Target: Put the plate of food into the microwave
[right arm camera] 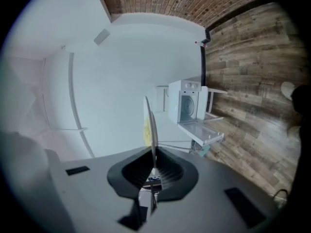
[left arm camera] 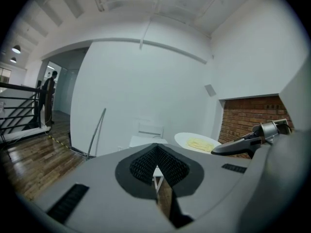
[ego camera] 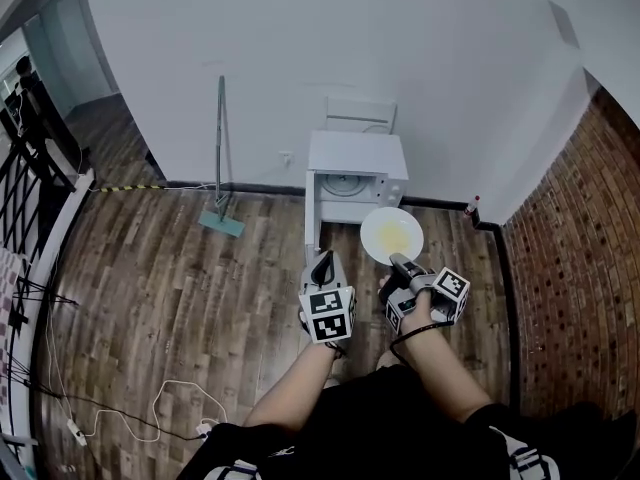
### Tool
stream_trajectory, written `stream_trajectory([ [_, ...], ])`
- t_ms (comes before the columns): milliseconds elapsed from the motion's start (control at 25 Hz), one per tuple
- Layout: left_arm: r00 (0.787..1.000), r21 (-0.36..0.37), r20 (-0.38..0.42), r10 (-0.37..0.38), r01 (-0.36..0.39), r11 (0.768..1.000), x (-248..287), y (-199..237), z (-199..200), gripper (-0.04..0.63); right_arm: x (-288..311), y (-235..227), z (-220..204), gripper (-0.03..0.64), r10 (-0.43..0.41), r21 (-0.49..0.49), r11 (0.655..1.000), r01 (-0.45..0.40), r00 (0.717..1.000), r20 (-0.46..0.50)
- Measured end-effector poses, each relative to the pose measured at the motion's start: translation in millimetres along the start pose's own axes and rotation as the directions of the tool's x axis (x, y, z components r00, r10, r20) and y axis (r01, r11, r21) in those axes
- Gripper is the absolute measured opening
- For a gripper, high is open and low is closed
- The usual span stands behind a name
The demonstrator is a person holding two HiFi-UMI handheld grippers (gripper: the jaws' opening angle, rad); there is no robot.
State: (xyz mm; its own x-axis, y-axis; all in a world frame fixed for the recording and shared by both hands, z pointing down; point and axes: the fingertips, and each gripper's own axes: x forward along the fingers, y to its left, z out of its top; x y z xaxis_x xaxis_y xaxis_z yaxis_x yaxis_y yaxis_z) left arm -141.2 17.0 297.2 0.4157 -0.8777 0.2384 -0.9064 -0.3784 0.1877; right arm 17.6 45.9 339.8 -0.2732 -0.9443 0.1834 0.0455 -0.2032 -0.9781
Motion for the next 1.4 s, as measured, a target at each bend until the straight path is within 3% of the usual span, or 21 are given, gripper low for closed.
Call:
stream_trajectory([
  [320,1.0,0.007,-0.008,0.008,-0.008,1.0,25.4,16.3,5.3,-0.009,36.3,6.1,3.2,0.025,0.001,-0.014,1.0,-0.002,0.999,-0.033],
  [520,1.0,0.034,-0.014,0.018,-0.018,0.999,61.6,14.6,7.7,-0.009,72.3,2.5,29.4,0.025,0.015,0.014,1.0,-0.015,0.998,-0.054],
  [880,0.999,0.045,-0.018,0.03,-0.029,0.999,182.8,-22.6,36.0,-0.009,150.8,19.7,131.7,0.025,0.025,-0.019,0.999,-0.026,0.996,-0.087],
  [1200,0.994,0.062,-0.019,0.107,-0.105,0.992,285.5,-42.7,40.7,-0.009,217.7,21.6,216.7,0.025,-0.022,-0.054,0.998,0.014,0.988,-0.152],
  [1400,0.984,0.029,-0.02,0.175,-0.174,0.984,323.9,-29.8,27.5,-0.009,253.8,2.9,235.9,0.025,-0.06,-0.09,0.995,0.04,0.971,-0.232],
])
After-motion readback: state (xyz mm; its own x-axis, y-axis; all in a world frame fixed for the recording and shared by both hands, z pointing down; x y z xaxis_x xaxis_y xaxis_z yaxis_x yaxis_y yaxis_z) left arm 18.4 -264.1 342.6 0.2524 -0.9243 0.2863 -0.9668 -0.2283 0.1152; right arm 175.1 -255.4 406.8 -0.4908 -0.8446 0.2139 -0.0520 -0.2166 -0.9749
